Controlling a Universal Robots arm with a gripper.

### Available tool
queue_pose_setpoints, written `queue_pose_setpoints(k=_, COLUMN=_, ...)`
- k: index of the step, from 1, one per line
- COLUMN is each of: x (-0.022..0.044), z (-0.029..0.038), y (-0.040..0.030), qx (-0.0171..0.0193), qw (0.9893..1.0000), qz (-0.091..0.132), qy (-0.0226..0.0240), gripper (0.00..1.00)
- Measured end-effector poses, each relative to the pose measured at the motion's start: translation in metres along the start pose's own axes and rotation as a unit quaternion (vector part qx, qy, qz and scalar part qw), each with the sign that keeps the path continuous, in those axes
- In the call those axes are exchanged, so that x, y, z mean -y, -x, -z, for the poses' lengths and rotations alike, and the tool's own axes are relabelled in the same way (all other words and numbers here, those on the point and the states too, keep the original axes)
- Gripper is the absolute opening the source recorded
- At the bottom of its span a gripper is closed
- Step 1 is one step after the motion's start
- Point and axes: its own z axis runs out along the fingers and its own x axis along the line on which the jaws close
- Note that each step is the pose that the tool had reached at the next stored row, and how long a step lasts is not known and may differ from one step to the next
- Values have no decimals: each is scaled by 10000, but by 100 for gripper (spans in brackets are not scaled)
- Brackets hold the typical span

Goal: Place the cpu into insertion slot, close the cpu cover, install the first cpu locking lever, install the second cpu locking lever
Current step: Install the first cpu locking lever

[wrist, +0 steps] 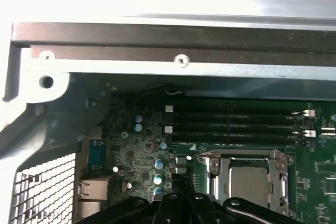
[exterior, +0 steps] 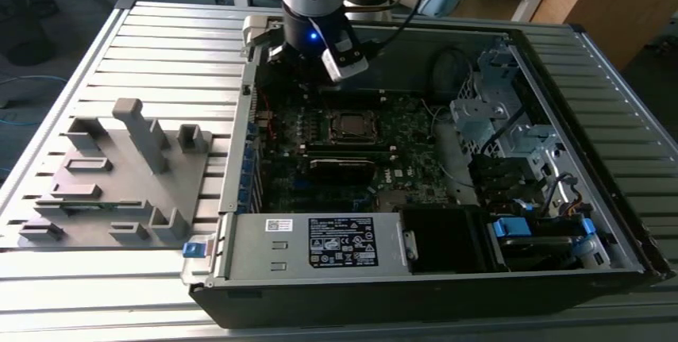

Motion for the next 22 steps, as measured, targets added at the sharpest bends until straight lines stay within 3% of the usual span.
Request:
queue_pose_setpoints(k=2, x=0, z=-2, y=-23, qx=0, qw=10000, qz=0, qy=8, gripper=10)
queue_pose_setpoints(k=3, x=0, z=-3, y=-27, qx=0, qw=10000, qz=0, qy=37, gripper=10)
queue_pose_setpoints(k=6, x=0, z=-4, y=-32, qx=2, qw=9998, qz=-2, qy=208, gripper=10)
queue_pose_setpoints(k=9, x=0, z=-5, y=-34, qx=3, qw=9995, qz=-4, qy=313, gripper=10)
queue_pose_setpoints(k=16, x=0, z=-5, y=-39, qx=7, qw=9980, qz=-7, qy=629, gripper=10)
queue_pose_setpoints(k=18, x=0, z=-5, y=-39, qx=7, qw=9978, qz=-8, qy=666, gripper=10)
queue_pose_setpoints(k=22, x=0, z=-5, y=-36, qx=7, qw=9978, qz=-7, qy=668, gripper=10)
